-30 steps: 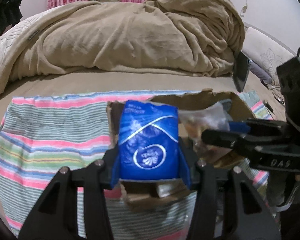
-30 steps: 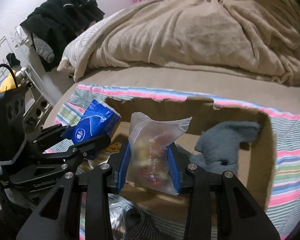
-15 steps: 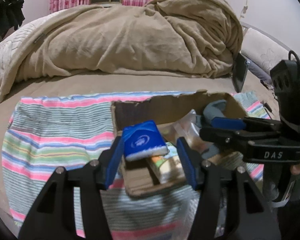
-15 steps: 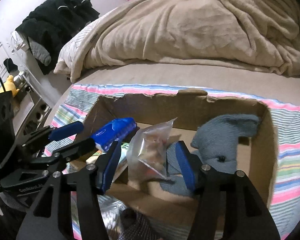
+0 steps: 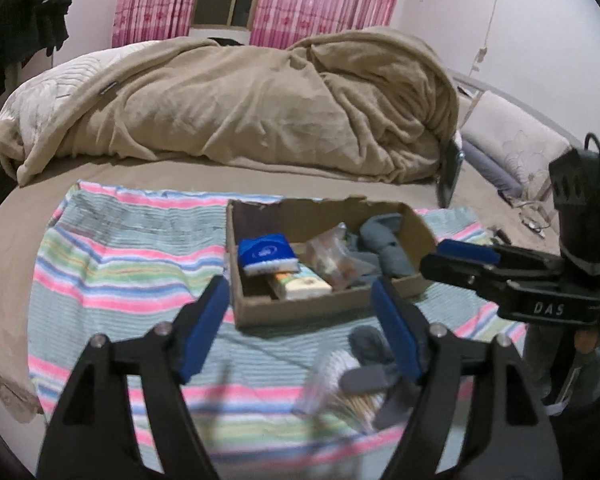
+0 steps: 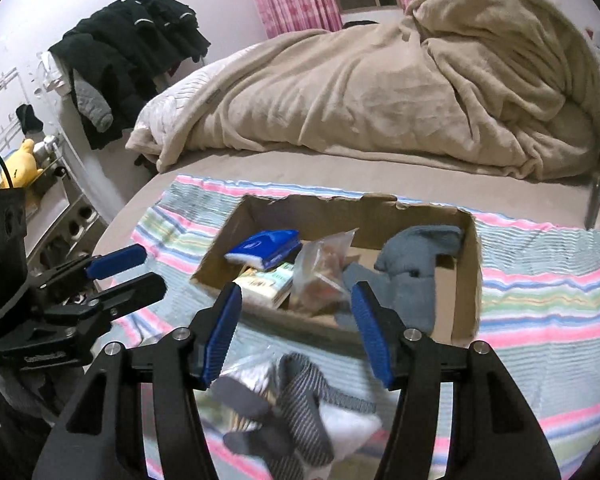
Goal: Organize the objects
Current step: 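Grasp the cotton swab bag with the left tool while the right tool grasps the grey dotted glove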
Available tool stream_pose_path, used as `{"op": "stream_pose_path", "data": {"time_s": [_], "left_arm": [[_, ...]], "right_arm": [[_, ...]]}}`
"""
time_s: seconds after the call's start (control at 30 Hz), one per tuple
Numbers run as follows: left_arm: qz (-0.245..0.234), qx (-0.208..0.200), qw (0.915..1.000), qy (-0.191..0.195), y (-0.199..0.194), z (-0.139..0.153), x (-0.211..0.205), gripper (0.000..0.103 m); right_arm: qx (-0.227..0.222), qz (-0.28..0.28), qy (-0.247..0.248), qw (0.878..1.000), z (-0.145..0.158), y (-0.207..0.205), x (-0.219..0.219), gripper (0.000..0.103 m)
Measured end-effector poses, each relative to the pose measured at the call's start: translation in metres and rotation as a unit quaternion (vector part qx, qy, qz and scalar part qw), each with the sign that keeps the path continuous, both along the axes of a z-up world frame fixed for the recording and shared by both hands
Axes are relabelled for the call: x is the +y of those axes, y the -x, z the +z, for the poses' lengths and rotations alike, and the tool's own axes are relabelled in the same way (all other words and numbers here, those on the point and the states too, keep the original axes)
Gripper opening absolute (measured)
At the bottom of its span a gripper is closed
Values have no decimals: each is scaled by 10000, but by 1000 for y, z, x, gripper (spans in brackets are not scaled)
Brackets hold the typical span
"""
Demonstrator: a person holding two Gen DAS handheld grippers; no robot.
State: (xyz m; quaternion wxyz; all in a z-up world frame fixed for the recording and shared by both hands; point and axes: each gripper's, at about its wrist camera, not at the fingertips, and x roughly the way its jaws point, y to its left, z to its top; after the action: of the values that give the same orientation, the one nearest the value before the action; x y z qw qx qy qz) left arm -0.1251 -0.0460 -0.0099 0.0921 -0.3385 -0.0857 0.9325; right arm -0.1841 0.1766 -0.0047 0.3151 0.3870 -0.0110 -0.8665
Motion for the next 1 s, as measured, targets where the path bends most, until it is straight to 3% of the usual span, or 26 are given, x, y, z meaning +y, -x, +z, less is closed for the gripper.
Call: {"op": "stream_pose_path", "data": {"time_s": [0.37,1.0], "left_arm": [[111,-1,9999,-129,-42,1,5,75],[424,-547,9976,-99,-53,-51,11,75]], "right_arm": [[87,28,-111,9999,-2,-38,10,60],[-177,413,-588,9973,-54,-52,-8,60]]}}
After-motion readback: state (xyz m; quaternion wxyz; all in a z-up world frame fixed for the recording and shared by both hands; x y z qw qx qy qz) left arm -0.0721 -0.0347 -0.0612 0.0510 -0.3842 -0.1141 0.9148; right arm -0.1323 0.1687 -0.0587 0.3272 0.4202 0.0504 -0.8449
